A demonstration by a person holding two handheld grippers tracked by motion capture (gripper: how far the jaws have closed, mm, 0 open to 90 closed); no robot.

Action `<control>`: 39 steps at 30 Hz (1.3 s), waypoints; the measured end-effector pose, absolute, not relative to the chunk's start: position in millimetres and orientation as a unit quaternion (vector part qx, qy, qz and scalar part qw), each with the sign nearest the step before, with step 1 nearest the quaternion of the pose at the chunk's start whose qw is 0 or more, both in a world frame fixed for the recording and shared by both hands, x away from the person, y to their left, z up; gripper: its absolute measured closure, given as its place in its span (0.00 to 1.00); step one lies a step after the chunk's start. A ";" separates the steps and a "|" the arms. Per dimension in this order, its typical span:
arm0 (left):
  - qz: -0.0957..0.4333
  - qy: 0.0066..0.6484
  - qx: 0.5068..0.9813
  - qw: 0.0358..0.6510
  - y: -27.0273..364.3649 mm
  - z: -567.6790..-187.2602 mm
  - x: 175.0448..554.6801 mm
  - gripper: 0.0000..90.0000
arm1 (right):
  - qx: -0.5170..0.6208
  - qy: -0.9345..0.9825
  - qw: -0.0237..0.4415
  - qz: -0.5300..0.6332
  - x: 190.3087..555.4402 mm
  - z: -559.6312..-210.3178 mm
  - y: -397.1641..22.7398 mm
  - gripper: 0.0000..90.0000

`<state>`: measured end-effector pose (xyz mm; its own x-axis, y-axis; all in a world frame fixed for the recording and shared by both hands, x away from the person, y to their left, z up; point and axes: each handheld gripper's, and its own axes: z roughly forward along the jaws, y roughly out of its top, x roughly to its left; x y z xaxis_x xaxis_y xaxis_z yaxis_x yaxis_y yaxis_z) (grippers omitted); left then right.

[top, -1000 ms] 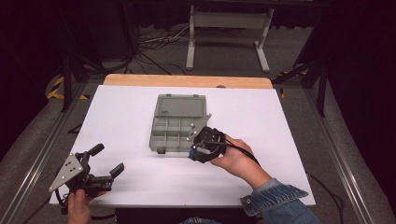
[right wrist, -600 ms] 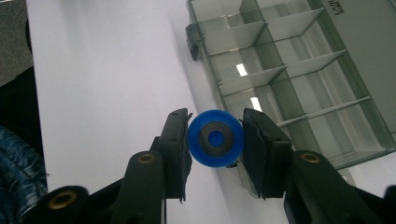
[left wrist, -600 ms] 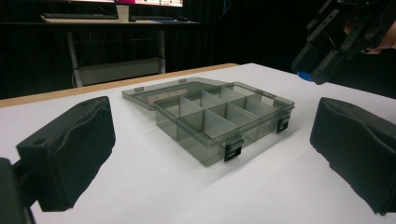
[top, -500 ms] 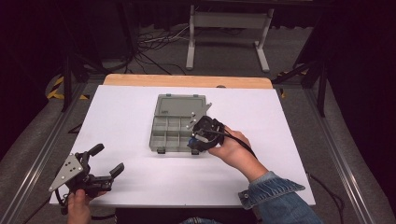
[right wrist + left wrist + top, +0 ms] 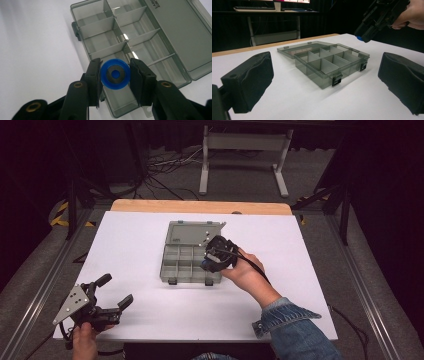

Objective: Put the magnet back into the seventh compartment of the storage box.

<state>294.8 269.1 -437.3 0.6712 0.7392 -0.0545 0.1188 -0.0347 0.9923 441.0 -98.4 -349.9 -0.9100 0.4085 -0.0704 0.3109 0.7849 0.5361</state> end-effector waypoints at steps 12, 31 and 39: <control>0.251 0.319 0.672 0.619 269.7 -437.4 294.7 0.01 | 0.217 0.934 0.096 0.269 458.6 -360.8 -95.0 0.69; 0.251 0.316 0.673 0.620 270.6 -436.6 294.4 0.01 | 0.214 0.941 0.077 0.252 468.8 -385.6 -81.6 0.69; 0.248 0.315 0.675 0.619 270.5 -436.6 294.6 0.01 | 0.213 0.944 0.071 0.241 469.4 -394.7 -75.9 0.69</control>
<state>294.6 270.5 -436.6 0.6790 0.7320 -0.0557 0.1184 -0.0344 0.9924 469.4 -75.9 -394.7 -0.8990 0.4367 -0.0321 0.3679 0.7931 0.4853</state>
